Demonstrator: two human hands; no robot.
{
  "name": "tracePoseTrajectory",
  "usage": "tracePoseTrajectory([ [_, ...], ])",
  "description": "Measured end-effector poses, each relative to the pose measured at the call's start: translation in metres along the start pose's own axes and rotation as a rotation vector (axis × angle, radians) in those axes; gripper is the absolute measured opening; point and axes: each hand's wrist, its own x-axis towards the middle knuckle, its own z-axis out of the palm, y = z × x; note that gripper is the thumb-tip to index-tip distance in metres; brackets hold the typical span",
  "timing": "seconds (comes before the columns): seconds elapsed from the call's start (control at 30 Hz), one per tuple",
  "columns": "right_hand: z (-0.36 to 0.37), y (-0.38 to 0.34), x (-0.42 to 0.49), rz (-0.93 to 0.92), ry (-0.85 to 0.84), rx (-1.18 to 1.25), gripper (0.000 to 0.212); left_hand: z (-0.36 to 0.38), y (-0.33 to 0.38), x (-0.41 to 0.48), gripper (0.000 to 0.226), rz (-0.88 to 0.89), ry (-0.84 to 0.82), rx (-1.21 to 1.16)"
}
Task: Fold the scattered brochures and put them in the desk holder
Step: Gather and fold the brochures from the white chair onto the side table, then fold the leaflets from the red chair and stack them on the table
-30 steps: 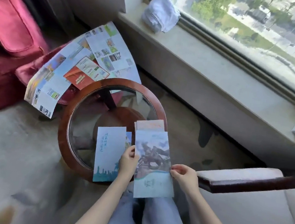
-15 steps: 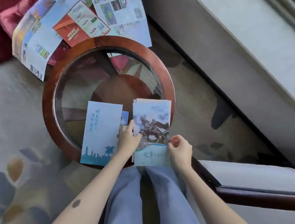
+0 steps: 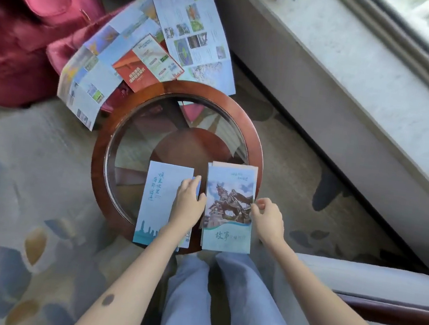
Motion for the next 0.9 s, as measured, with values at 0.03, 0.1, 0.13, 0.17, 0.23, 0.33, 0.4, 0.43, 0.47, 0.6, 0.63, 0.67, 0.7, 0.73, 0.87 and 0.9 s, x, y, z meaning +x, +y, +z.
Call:
tracePoseTrajectory([
  [0.03,-0.008,-0.016,-0.002,-0.043,-0.007,0.004,0.031,-0.015,0.006,-0.002,0.048,0.024,0.02,-0.021],
  [0.1,-0.023,-0.055,-0.01,-0.13,0.006,0.003,0.033,-0.05,0.017,-0.008,0.046,0.072,0.075,-0.059],
  [0.13,-0.028,-0.076,-0.016,-0.176,0.018,0.005,0.033,-0.069,0.021,-0.012,0.044,0.095,0.112,-0.08],
  [0.17,-0.032,-0.098,-0.023,-0.23,0.029,0.008,0.033,-0.088,0.025,-0.016,0.043,0.115,0.155,-0.104],
  [0.23,-0.031,-0.143,-0.042,-0.346,0.04,0.018,0.031,-0.126,0.024,-0.027,0.04,0.151,0.239,-0.153],
  [0.33,-0.015,-0.206,-0.08,-0.504,0.032,0.004,0.028,-0.182,0.004,-0.049,0.035,0.186,0.347,-0.2],
  [0.4,0.006,-0.243,-0.108,-0.603,0.02,-0.004,0.028,-0.219,-0.022,-0.063,0.034,0.197,0.413,-0.236],
  [0.43,0.02,-0.259,-0.122,-0.643,0.009,0.004,0.029,-0.237,-0.038,-0.07,0.034,0.199,0.448,-0.261],
  [0.47,0.035,-0.275,-0.137,-0.678,-0.005,0.01,0.029,-0.257,-0.056,-0.076,0.034,0.196,0.483,-0.282],
  [0.6,0.103,-0.33,-0.194,-0.815,-0.028,-0.007,0.029,-0.332,-0.139,-0.104,0.033,0.154,0.591,-0.321],
  [0.63,0.12,-0.343,-0.207,-0.839,-0.018,-0.017,0.031,-0.351,-0.159,-0.111,0.033,0.15,0.606,-0.322],
  [0.67,0.136,-0.355,-0.219,-0.859,-0.008,-0.031,0.032,-0.369,-0.18,-0.116,0.033,0.147,0.621,-0.319],
  [0.7,0.152,-0.364,-0.229,-0.878,0.0,-0.05,0.033,-0.385,-0.2,-0.121,0.033,0.147,0.635,-0.31],
  [0.73,0.166,-0.373,-0.238,-0.894,0.009,-0.074,0.034,-0.4,-0.218,-0.123,0.033,0.152,0.645,-0.294],
  [0.87,0.2,-0.396,-0.254,-0.923,0.092,-0.183,0.035,-0.442,-0.258,-0.117,0.032,0.183,0.654,-0.269],
  [0.9,0.203,-0.401,-0.254,-0.925,0.117,-0.209,0.035,-0.447,-0.261,-0.112,0.032,0.198,0.646,-0.272],
])
